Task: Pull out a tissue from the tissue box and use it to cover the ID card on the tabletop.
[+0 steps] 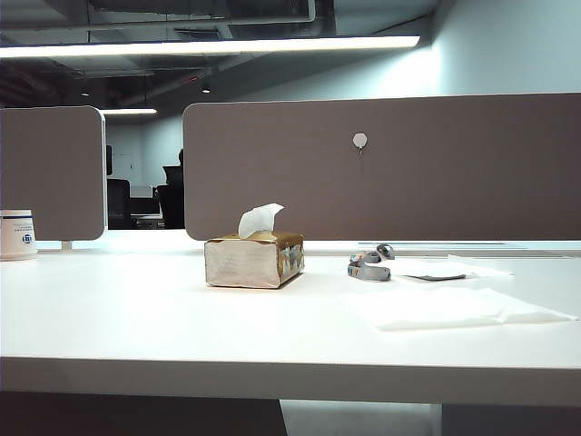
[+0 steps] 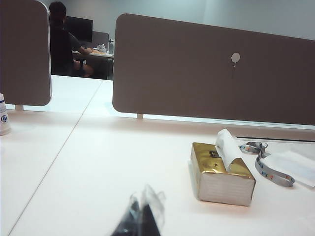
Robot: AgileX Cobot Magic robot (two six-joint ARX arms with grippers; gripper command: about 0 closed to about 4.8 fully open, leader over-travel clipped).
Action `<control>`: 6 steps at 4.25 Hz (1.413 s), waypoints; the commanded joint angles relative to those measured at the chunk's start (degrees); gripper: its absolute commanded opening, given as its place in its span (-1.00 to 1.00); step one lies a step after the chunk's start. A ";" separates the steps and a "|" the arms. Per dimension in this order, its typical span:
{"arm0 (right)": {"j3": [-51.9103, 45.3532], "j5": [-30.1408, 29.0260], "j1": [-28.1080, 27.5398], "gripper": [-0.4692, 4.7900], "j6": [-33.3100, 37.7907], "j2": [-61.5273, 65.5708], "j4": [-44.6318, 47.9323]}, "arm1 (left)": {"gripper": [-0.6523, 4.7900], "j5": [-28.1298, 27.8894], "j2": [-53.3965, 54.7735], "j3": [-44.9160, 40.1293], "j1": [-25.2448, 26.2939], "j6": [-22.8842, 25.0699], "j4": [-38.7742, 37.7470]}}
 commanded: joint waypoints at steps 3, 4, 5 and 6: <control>-6.84 13.57 10.80 -0.84 -11.91 -0.11 3.52 | -0.78 0.02 0.02 0.13 -0.02 -0.15 -0.52; -6.84 15.37 10.80 -0.84 -13.11 -0.11 2.99 | -0.78 0.02 0.02 0.13 -0.02 -0.15 -0.72; -7.19 21.05 10.58 -0.84 -13.11 -0.11 2.84 | -0.78 0.04 0.02 0.13 -0.02 -0.15 -0.76; -8.83 20.11 9.27 -0.84 -12.55 -0.11 4.87 | -0.78 0.04 0.02 0.13 -0.02 -0.15 -0.76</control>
